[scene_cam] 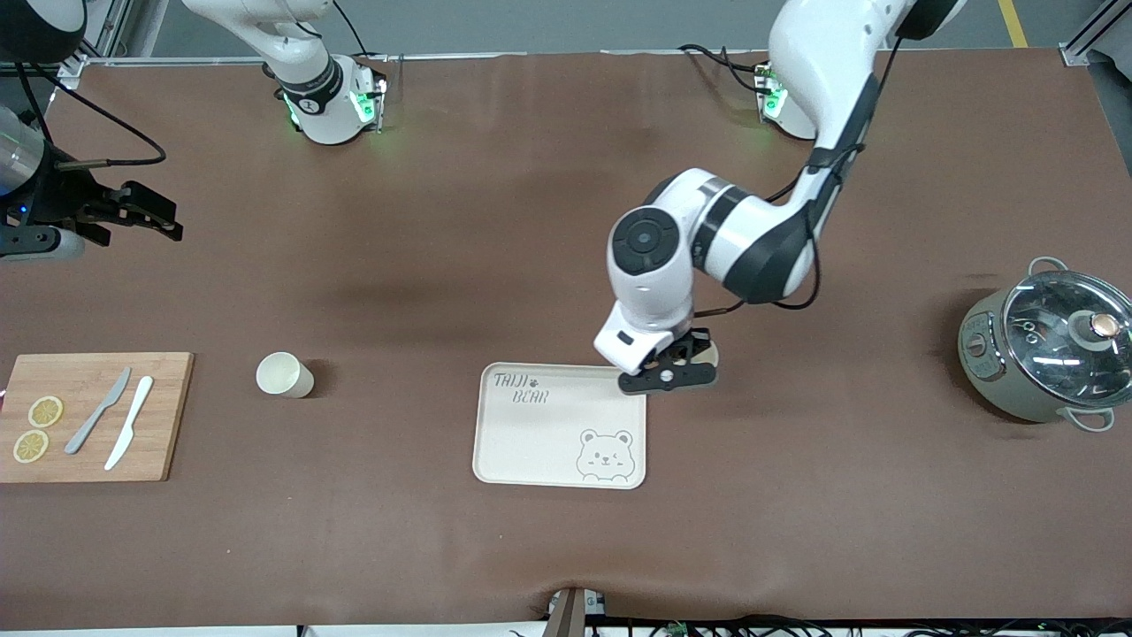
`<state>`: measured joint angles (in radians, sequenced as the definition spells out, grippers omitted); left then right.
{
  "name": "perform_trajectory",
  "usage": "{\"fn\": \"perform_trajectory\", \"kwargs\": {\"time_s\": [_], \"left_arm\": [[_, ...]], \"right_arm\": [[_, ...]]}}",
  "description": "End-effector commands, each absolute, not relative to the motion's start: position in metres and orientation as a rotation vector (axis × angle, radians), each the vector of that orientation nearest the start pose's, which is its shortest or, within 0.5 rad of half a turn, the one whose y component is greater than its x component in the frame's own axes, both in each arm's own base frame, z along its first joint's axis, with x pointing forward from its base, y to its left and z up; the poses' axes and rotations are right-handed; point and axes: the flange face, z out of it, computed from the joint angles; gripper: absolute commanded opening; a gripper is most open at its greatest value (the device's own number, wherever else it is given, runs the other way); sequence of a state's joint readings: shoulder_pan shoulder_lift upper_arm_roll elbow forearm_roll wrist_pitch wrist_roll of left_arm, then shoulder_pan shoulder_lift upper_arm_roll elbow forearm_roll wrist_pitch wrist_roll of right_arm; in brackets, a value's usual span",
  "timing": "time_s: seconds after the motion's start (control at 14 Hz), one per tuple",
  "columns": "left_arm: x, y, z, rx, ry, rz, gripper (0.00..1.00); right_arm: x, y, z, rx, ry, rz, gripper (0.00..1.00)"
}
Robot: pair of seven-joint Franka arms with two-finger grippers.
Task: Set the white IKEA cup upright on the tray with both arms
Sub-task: 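Lift the cup with the left gripper and carry it toward the tray, then lower the cup onto the tray while the right gripper reaches the other cup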
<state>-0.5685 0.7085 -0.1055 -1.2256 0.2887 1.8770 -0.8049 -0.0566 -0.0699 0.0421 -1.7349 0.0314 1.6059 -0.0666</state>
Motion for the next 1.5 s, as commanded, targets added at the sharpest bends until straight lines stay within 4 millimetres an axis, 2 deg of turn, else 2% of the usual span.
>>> {"fn": "perform_trajectory", "kwargs": {"time_s": [0.0, 0.21, 0.36, 0.57, 0.71, 0.85, 1.07, 1.28, 1.42], "left_arm": [[0.615, -0.442, 0.339, -2.950, -0.123, -0.180, 0.00], [0.619, -0.459, 0.317, -2.973, -0.146, -0.196, 0.00], [0.614, -0.473, 0.307, -2.991, -0.133, -0.224, 0.00], [0.614, -0.481, 0.291, -3.005, -0.125, -0.232, 0.00], [0.615, -0.487, 0.280, -3.026, -0.128, -0.226, 0.00], [0.612, -0.495, 0.276, -3.044, -0.125, -0.253, 0.00], [0.615, -0.501, 0.266, -3.061, -0.132, -0.276, 0.00], [0.617, -0.507, 0.259, -3.081, -0.127, -0.310, 0.00], [0.619, -0.508, 0.252, -3.090, -0.124, -0.324, 0.00]], "right_arm": [[0.536, -0.003, 0.591, -3.123, -0.063, 0.088, 1.00], [0.536, -0.003, 0.591, -3.123, -0.063, 0.086, 1.00], [0.537, -0.003, 0.591, -3.124, -0.061, 0.083, 1.00], [0.547, -0.006, 0.578, -3.124, -0.052, 0.047, 1.00], [0.562, -0.014, 0.554, -3.125, -0.030, 0.026, 1.00], [0.586, -0.033, 0.522, -3.125, 0.016, -0.018, 1.00], [0.610, -0.039, 0.487, -3.207, -0.038, -0.056, 1.00], [0.642, -0.056, 0.422, -3.207, -0.034, -0.118, 1.00], [0.650, -0.055, 0.391, -3.201, -0.049, -0.107, 1.00]]}}
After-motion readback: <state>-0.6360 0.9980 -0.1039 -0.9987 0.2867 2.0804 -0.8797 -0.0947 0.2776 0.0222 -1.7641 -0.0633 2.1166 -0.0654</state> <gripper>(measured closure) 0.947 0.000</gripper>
